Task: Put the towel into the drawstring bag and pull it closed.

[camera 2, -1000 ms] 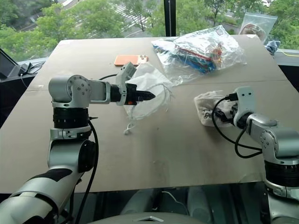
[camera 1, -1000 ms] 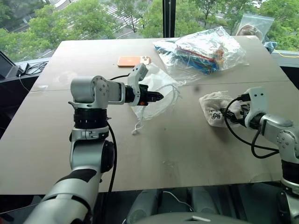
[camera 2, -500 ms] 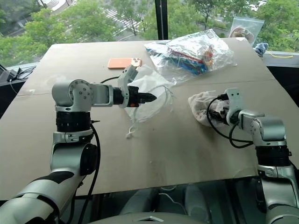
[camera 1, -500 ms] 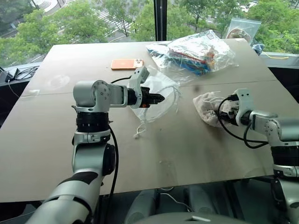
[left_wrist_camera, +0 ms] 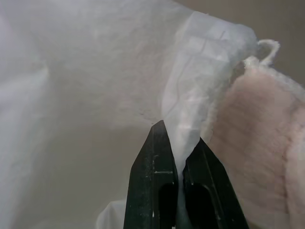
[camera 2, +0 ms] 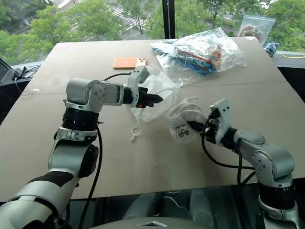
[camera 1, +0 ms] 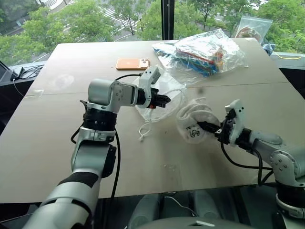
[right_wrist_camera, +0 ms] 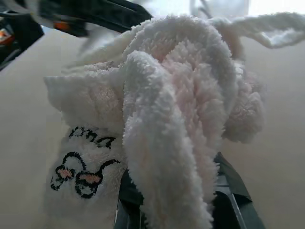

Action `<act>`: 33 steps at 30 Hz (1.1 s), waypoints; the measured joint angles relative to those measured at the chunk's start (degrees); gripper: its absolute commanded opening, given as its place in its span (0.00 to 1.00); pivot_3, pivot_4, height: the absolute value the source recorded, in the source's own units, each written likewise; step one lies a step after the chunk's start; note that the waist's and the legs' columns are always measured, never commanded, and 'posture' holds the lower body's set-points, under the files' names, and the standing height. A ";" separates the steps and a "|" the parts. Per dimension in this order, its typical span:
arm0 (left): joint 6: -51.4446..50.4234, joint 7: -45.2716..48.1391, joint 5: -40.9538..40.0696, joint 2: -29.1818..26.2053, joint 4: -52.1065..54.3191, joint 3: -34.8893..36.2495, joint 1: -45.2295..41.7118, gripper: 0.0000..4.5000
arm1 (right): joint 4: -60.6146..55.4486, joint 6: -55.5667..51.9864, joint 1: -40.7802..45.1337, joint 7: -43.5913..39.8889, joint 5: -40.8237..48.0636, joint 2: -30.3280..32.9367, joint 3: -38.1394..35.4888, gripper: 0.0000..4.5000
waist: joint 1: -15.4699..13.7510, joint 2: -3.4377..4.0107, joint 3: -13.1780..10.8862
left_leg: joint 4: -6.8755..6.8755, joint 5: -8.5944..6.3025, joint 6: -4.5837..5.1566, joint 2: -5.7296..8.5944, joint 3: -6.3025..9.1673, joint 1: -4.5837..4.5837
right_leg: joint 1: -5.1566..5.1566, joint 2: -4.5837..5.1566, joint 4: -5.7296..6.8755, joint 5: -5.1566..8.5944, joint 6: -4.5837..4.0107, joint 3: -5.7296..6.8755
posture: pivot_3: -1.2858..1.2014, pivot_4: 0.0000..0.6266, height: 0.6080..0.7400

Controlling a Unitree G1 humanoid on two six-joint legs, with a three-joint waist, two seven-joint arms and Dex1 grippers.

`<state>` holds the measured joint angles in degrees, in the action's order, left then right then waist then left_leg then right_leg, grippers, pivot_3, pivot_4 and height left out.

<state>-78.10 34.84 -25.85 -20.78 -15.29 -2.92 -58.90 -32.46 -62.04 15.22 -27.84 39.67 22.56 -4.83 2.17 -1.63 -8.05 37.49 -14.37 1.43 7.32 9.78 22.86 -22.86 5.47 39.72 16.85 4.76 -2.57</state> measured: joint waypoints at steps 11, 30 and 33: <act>-0.25 2.71 -1.04 -2.59 2.10 -2.89 0.26 0.00 | 9.94 2.69 8.06 8.52 -8.71 -8.02 11.28 0.01 | 0.10 0.06 -0.03 | -0.07 0.01 -0.01 0.05 -0.06 0.09 | -0.21 0.03 0.02 0.00 0.00 -0.05 | 0.52 0.24 1.00; 7.22 0.88 4.52 -6.50 3.52 -6.23 4.76 0.00 | 9.35 -2.83 5.78 4.23 -6.20 -0.55 9.11 0.99 | 0.07 0.10 -0.06 | -0.08 0.02 -0.01 0.04 -0.08 0.13 | -0.25 0.04 0.04 0.00 0.00 -0.07 | 0.52 0.24 1.00; 6.66 0.82 4.29 -6.56 4.05 -6.05 4.77 0.00 | 9.54 -5.11 8.97 3.58 -5.51 -1.33 10.67 0.99 | 0.16 0.10 -0.06 | -0.09 0.02 -0.01 0.04 -0.06 0.15 | -0.26 0.04 0.04 0.00 0.00 -0.06 | 0.52 0.24 1.00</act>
<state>-71.43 35.66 -21.55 -27.34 -11.24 -8.97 -54.13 -22.92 -67.15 24.19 -24.26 34.16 21.23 5.83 2.33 -1.53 -8.11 37.40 -14.35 1.41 7.36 9.72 23.00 -23.12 5.50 39.77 16.85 4.76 -2.63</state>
